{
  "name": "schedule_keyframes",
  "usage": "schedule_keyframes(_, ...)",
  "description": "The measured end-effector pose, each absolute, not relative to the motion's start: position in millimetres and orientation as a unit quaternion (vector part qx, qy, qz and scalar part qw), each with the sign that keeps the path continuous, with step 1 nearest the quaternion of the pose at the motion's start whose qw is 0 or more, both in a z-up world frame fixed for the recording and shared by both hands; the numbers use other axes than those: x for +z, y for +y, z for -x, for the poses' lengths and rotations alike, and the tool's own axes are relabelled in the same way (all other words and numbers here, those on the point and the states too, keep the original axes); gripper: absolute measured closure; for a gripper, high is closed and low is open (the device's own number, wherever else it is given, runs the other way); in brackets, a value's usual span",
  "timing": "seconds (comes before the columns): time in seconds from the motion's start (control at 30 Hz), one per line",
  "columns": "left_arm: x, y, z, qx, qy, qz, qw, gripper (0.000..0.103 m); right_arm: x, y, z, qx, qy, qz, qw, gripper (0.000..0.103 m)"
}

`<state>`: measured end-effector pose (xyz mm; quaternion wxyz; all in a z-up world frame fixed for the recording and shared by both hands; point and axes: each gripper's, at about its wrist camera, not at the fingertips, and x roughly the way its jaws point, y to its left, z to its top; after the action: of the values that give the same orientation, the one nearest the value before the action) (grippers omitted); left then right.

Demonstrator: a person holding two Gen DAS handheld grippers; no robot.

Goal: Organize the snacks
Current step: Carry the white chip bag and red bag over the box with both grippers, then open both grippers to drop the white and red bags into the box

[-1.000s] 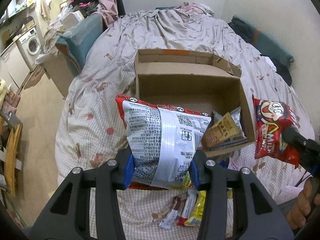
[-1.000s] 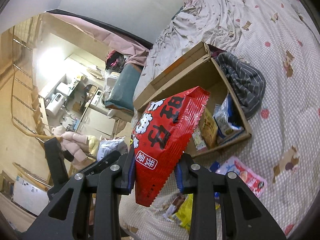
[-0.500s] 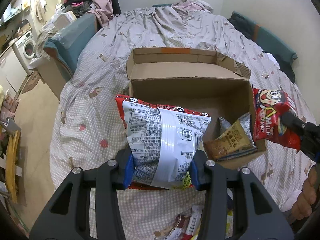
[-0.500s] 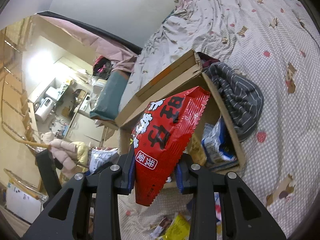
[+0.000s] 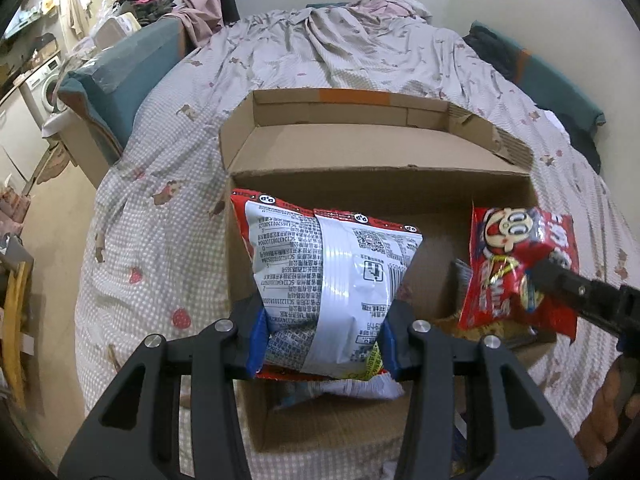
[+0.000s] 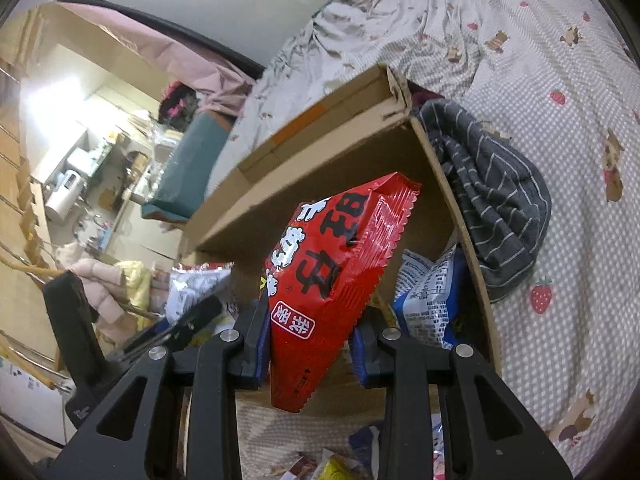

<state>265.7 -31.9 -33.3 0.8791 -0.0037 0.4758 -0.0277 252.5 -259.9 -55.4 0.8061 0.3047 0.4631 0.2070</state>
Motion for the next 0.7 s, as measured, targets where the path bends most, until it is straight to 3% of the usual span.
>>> schedule_keyframes(0.57, -40.6, -30.5, -275.6, -0.024, 0.463, 0.03, 0.885, 0.06, -62.2, -252.0, -271.0, 0.189, 0.465, -0.315, 0.805, 0.067)
schedule_keyframes(0.63, -41.2, -28.6, -275.1, -0.022, 0.467, 0.039, 0.883, 0.056, -65.7, -250.0, -271.8, 0.188, 0.481, -0.309, 0.799, 0.06)
schedule_keyframes(0.67, -42.2, -29.0, -275.0, -0.019, 0.471, 0.039, 0.881, 0.047, -66.2, -250.1, -272.2, 0.186, 0.485, -0.309, 0.797, 0.055)
schedule_keyframes(0.7, -42.6, -29.6, -274.3, -0.019, 0.473, 0.039, 0.88, 0.042, -66.2, -252.2, -271.1, 0.182, 0.483, -0.315, 0.797, 0.045)
